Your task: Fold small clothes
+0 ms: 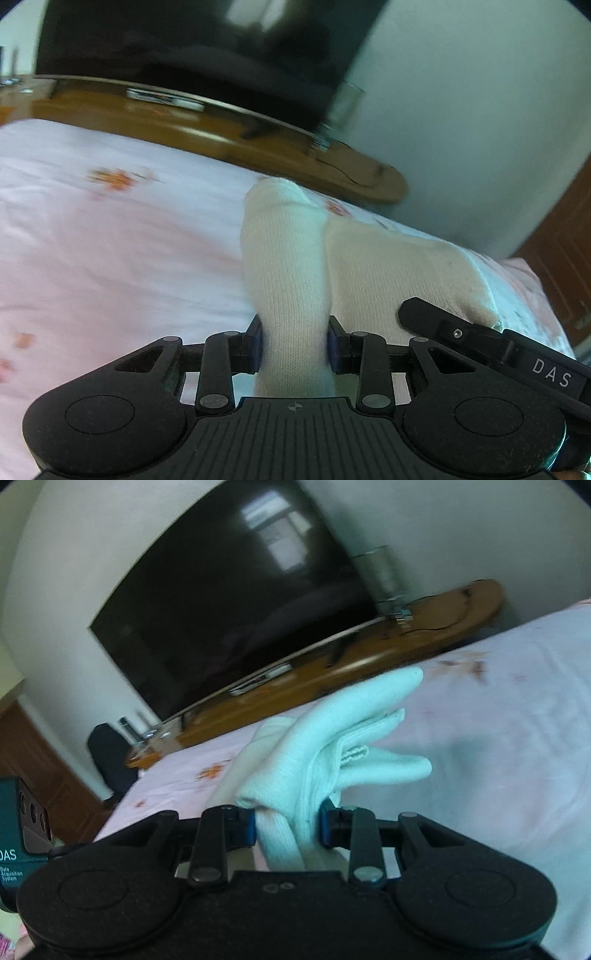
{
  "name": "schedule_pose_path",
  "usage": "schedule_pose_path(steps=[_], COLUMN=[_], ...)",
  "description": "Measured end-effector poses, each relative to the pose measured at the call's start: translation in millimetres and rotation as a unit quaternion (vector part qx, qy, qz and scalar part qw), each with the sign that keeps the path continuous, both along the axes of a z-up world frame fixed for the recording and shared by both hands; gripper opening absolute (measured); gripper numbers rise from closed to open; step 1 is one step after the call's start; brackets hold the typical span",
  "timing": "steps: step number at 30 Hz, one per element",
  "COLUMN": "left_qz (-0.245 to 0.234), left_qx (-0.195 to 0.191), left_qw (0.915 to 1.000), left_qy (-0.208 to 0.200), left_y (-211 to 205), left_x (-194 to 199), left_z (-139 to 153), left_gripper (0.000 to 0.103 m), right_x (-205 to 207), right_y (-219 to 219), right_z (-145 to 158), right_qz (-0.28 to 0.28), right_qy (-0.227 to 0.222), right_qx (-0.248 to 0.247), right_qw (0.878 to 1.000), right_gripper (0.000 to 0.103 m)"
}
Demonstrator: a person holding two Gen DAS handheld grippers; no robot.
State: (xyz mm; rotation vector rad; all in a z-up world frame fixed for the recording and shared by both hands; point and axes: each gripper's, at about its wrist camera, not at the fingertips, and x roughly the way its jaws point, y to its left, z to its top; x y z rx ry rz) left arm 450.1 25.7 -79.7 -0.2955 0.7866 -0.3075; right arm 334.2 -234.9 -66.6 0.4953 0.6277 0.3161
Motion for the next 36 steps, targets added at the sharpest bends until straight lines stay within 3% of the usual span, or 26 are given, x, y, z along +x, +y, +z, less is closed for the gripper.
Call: schedule_pose_path(steps=[7, 11, 13, 14, 16, 18, 20, 25, 28, 30, 34, 35, 36], left_qz=[0.051, 0.061, 0.059, 0.058, 0.056, 0.051, 0.045, 0.038, 0.034, 0.033, 0.018, 0.014, 0.008], left_qx=[0.032, 0.045, 0.044, 0.046, 0.054, 0.060, 0.064, 0.056, 0.052, 0.048, 0.061, 0.066, 0.066], left_qw=[0.9978, 0.9933, 0.9917, 0.9920, 0.9926, 0.9927, 0.9924, 0.9915, 0.9912, 0.9911, 0.9916, 0.9918, 0.9920], left_qy=[0.028, 0.088, 0.105, 0.102, 0.094, 0.092, 0.094, 0.111, 0.117, 0.120, 0.112, 0.109, 0.108], left_y=[84, 116, 126, 127, 129, 128, 128, 135, 137, 137, 134, 133, 134], left_x=[4, 11, 13, 9, 7, 2, -8, -33, -47, -57, -72, -75, -77], left_z=[-17, -55, -73, -76, -76, -73, -70, -76, -81, -84, -83, -81, -78], left_gripper=[0.034, 0.034, 0.039, 0.046, 0.048, 0.048, 0.048, 0.048, 0.048, 0.048, 0.047, 0.036, 0.034], right_x=[29, 41, 43, 42, 37, 31, 22, -3, -17, -27, -41, -43, -42], right_y=[80, 102, 104, 105, 101, 94, 85, 82, 87, 94, 98, 98, 98], right_z=[-17, -53, -73, -79, -85, -85, -80, -83, -90, -94, -90, -89, -88], right_qz=[0.052, 0.056, 0.051, 0.047, 0.037, 0.030, 0.031, 0.053, 0.068, 0.080, 0.099, 0.103, 0.106], right_qy=[0.016, 0.074, 0.114, 0.125, 0.132, 0.136, 0.132, 0.157, 0.171, 0.175, 0.181, 0.187, 0.196], right_qx=[0.033, 0.068, 0.070, 0.067, 0.056, 0.051, 0.042, 0.036, 0.030, 0.017, 0.005, 0.012, 0.029], right_qw=[0.998, 0.993, 0.990, 0.989, 0.989, 0.989, 0.990, 0.986, 0.983, 0.981, 0.978, 0.977, 0.974], right_gripper=[0.029, 0.029, 0.031, 0.033, 0.039, 0.057, 0.064, 0.064, 0.056, 0.040, 0.025, 0.019, 0.017])
